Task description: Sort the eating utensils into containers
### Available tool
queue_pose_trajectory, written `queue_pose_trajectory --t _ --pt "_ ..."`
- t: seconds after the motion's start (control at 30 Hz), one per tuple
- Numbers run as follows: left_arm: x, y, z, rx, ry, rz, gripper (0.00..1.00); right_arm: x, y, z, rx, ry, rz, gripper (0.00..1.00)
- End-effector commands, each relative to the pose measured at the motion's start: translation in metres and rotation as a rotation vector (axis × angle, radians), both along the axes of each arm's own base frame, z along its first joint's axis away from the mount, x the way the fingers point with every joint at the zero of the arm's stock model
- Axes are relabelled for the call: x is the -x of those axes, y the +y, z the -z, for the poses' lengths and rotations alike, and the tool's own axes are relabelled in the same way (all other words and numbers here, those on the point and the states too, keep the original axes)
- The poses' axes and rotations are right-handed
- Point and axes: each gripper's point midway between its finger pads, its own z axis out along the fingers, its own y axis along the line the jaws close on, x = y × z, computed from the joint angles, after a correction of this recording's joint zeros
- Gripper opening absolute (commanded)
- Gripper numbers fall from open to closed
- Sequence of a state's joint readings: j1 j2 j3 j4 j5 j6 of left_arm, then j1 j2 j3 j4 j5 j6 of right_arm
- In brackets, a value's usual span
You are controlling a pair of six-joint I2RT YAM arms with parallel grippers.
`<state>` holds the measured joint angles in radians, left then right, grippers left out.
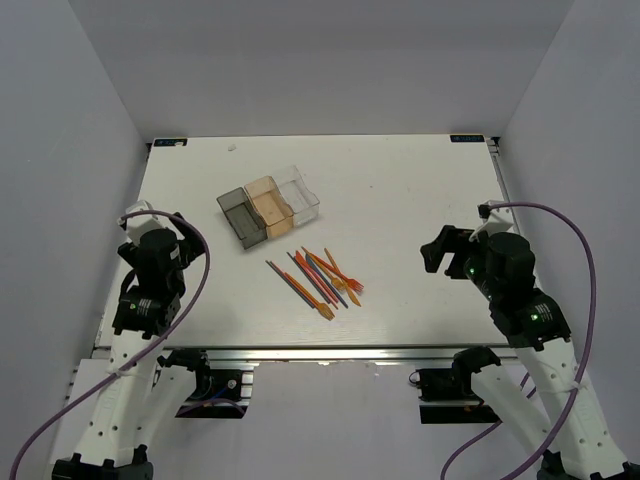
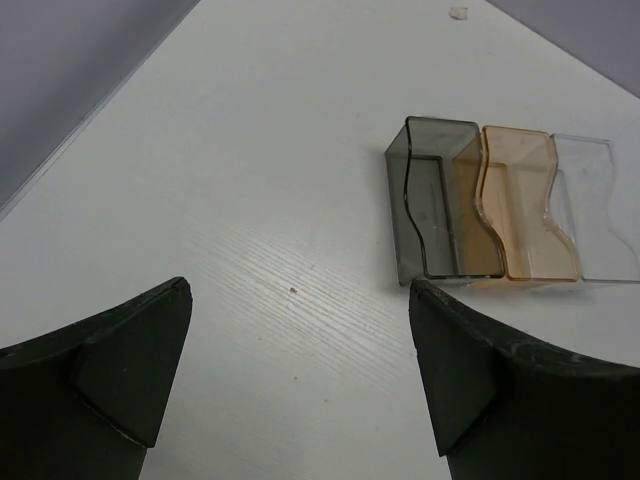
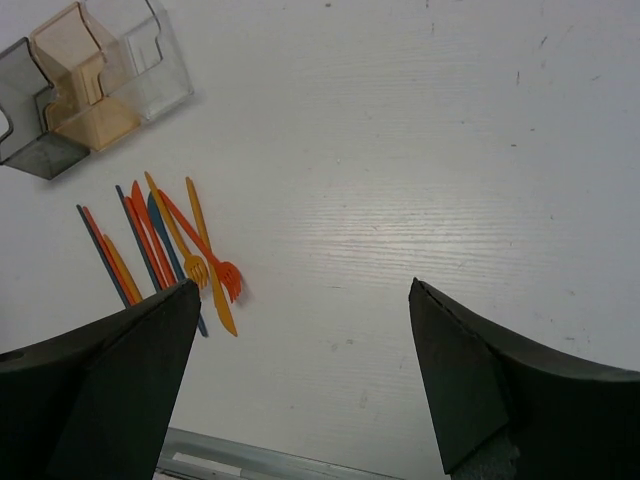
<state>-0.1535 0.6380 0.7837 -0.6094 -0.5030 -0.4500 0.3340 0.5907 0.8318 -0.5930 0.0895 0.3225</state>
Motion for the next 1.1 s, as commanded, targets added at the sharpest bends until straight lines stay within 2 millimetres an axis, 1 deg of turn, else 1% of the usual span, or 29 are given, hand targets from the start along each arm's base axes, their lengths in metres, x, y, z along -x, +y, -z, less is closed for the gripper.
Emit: queue_pose_trajectory --t 0.0,0.03,0.13,0.2,0.27,0.3,0.33,0.37,0.4,0.43,0.47,0.5,0.53,0.57,0.6,0.63,0.67,0.7,0.73,0.77,0.8,0.83,0.9,0.93,0.97,1.0,1.07 --pt "0.003 0.008 0.004 -0.01 0.022 -0.055 0.98 -0.003 -0.003 0.01 0.005 0.023 0.029 0.89" --pt "0.002 0.008 0.004 -0.012 0.027 -0.056 0.98 -0.003 -0.002 0.014 -0.001 0.031 0.024 0.89" --pt "0.001 0.006 0.005 -0.007 0.026 -0.041 0.98 -0.005 0.007 0.012 -0.034 0.017 -0.009 0.89" --pt "0.0 0.004 0.005 -0.003 0.021 -0.029 0.98 -0.01 0.022 0.007 -0.084 -0.011 -0.066 0.89" --pt "-0.001 0.002 0.005 -0.001 0.018 -0.02 0.98 -0.01 0.04 0.004 -0.161 -0.024 -0.139 0.89" --pt "-0.001 0.002 0.006 0.0 0.021 -0.015 0.98 -0.017 0.05 0.005 -0.189 -0.036 -0.171 0.89" --pt "-0.001 0.001 0.006 0.0 0.022 -0.014 0.98 -0.014 0.064 0.002 -0.227 -0.035 -0.249 0.89" --pt "-0.002 0.001 0.006 0.003 0.021 -0.01 0.98 -0.023 0.076 0.002 -0.255 -0.041 -0.292 0.89" --pt "-0.002 0.0 0.006 0.003 0.019 -0.005 0.98 -0.027 0.084 0.002 -0.272 -0.038 -0.326 0.89" --pt "-0.002 0.0 0.006 0.003 0.02 -0.004 0.98 -0.027 0.099 0.003 -0.285 -0.022 -0.388 0.89" --pt "-0.002 -0.001 0.007 0.004 0.02 0.0 0.98 -0.045 0.111 0.01 -0.25 0.014 -0.412 0.89" --pt "-0.003 -0.002 0.007 0.006 0.021 0.007 0.98 -0.051 0.12 0.017 -0.21 0.053 -0.423 0.89" --pt "-0.003 -0.003 0.007 0.006 0.022 0.012 0.98 -0.056 0.135 0.027 -0.138 0.093 -0.434 0.89" --pt "-0.004 -0.004 0.008 0.007 0.024 0.015 0.98 -0.069 0.148 0.062 -0.024 0.181 -0.47 0.89" --pt "-0.004 -0.004 0.008 0.007 0.026 0.015 0.98 -0.078 0.161 0.047 0.03 0.18 -0.496 0.89" --pt "-0.004 -0.004 0.01 0.006 0.03 0.018 0.98 -0.083 0.178 0.076 0.133 0.243 -0.511 0.87" --pt "-0.004 -0.004 0.009 0.008 0.028 0.018 0.98 -0.087 0.187 0.08 0.189 0.243 -0.526 0.84" --pt "-0.004 -0.005 0.009 0.007 0.027 0.023 0.98 -0.093 0.199 0.07 0.263 0.2 -0.552 0.78" --pt "-0.004 -0.005 0.01 0.007 0.03 0.025 0.98 -0.1 0.204 0.09 0.324 0.237 -0.551 0.74" --pt "-0.004 -0.006 0.01 0.009 0.028 0.029 0.98 -0.103 0.208 0.095 0.36 0.243 -0.56 0.67" --pt "-0.004 -0.007 0.01 0.007 0.029 0.032 0.98 -0.107 0.216 0.09 0.389 0.224 -0.572 0.59" --pt "-0.005 -0.008 0.01 0.007 0.029 0.036 0.98 -0.103 0.218 0.111 0.428 0.278 -0.592 0.49" --pt "-0.004 -0.009 0.01 0.008 0.031 0.038 0.98 -0.095 0.227 0.123 0.486 0.291 -0.628 0.46" --pt "-0.004 -0.009 0.01 0.009 0.03 0.041 0.98 -0.091 0.228 0.135 0.52 0.318 -0.638 0.44" --pt "-0.005 -0.009 0.01 0.01 0.027 0.042 0.98 -0.088 0.227 0.141 0.545 0.328 -0.638 0.41" --pt "-0.004 -0.01 0.009 0.01 0.025 0.044 0.98 -0.085 0.227 0.145 0.572 0.33 -0.632 0.35" --pt "-0.004 -0.01 0.009 0.011 0.025 0.047 0.98 -0.079 0.222 0.158 0.585 0.351 -0.636 0.34"
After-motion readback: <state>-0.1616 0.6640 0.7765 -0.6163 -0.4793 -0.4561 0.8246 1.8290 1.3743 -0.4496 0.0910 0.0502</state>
